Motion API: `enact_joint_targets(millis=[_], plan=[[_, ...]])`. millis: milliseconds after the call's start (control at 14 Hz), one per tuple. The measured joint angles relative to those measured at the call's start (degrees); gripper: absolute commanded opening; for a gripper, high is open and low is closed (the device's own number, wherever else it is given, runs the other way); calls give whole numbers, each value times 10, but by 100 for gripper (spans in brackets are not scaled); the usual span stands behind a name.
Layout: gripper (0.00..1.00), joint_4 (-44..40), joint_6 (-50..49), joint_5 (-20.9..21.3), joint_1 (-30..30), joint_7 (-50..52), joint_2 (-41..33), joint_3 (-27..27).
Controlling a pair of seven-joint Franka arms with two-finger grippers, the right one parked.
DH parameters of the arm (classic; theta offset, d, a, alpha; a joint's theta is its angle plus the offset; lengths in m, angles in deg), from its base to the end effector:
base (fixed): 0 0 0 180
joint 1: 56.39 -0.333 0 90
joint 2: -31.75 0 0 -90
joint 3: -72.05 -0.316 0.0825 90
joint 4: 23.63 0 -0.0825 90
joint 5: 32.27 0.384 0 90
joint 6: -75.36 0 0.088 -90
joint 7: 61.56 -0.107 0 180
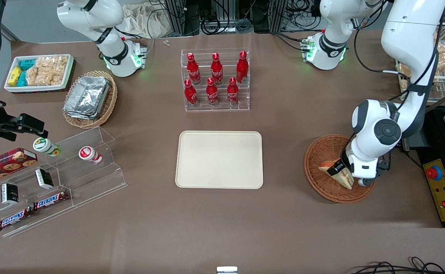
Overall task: Place sandwich from basket to tray
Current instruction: 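Close the left gripper on the sandwich's upright edge, then lift the sandwich and carry it with the left gripper over the cream tray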
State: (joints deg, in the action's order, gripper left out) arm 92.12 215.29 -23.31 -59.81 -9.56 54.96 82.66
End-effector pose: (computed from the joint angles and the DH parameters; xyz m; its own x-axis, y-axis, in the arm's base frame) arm 0.6007 -0.0724 0.2539 0.7774 0.6277 0.0402 0.6282 -0.7781 0.0010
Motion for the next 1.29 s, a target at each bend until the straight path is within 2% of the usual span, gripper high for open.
enact_joint_targets(millis=[71, 214, 429, 500, 571, 929, 1071, 1286], plan=[[85, 0, 1, 0, 0, 7, 3, 0], [46, 0, 3, 0, 0, 13, 6, 0], [20, -2, 4, 18, 0, 13, 6, 0], [6, -4, 4, 23, 0, 13, 6, 0], [0, -6, 4, 26, 0, 13, 6, 0], [0, -35, -18, 33, 0, 13, 6, 0], [0, -78, -95, 36, 1, -2, 4, 3], [0, -213, -284, 36, 1, -89, -4, 6]])
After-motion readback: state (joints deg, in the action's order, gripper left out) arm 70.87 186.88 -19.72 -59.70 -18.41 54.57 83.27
